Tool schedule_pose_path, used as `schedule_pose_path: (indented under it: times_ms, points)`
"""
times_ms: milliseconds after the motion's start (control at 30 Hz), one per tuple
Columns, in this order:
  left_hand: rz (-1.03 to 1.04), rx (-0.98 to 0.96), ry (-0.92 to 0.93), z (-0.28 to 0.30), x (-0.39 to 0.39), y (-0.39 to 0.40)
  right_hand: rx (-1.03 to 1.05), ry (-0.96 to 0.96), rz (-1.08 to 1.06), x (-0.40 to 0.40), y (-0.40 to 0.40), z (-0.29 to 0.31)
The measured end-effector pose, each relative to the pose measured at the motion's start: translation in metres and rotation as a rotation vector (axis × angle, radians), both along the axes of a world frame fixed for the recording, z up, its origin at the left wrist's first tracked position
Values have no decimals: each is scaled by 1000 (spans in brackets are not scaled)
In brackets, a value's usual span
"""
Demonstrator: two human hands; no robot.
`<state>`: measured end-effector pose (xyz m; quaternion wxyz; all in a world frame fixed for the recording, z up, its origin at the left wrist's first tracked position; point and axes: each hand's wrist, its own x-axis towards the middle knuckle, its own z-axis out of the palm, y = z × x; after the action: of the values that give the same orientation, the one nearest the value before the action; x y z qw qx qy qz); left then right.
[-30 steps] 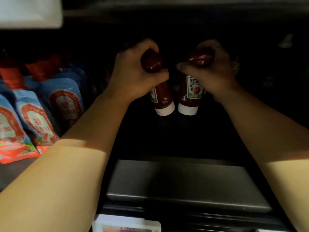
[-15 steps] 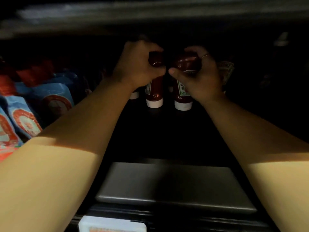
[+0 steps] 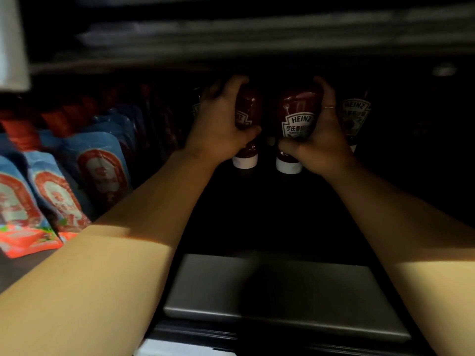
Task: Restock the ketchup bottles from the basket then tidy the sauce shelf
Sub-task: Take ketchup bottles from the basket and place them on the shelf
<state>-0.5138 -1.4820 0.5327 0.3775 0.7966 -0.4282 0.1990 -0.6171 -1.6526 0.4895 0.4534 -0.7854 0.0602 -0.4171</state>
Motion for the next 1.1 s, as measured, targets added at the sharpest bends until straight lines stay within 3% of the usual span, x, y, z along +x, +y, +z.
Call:
schedule_pose_path:
  times_ms: [200,367,433,500,567,667,767,1100]
  points:
    - [36,-87,-28,-13,0,0,-1,38,-119,8,9,-7]
    - [207,-385,114,-15,18,18,-29,9,-219,-6,22,8]
    - [279,-378,196,-17,27,20,-251,7,-398,-14,33,29]
    - [307,-343,186,-21,31,17,-591,148,-502,-13,46,52]
    - [296,-295,179,-26,32,14,-755,371,-425,-2,59,74]
    - [329,-222,288,-36,40,9,-749,562,-220,17,71,97]
    - [350,-187,380,-45,43,6,-741,694,-152,28,73,107]
    - [176,-315,523,-52,48,-3,-801,702,-183,50,68,102]
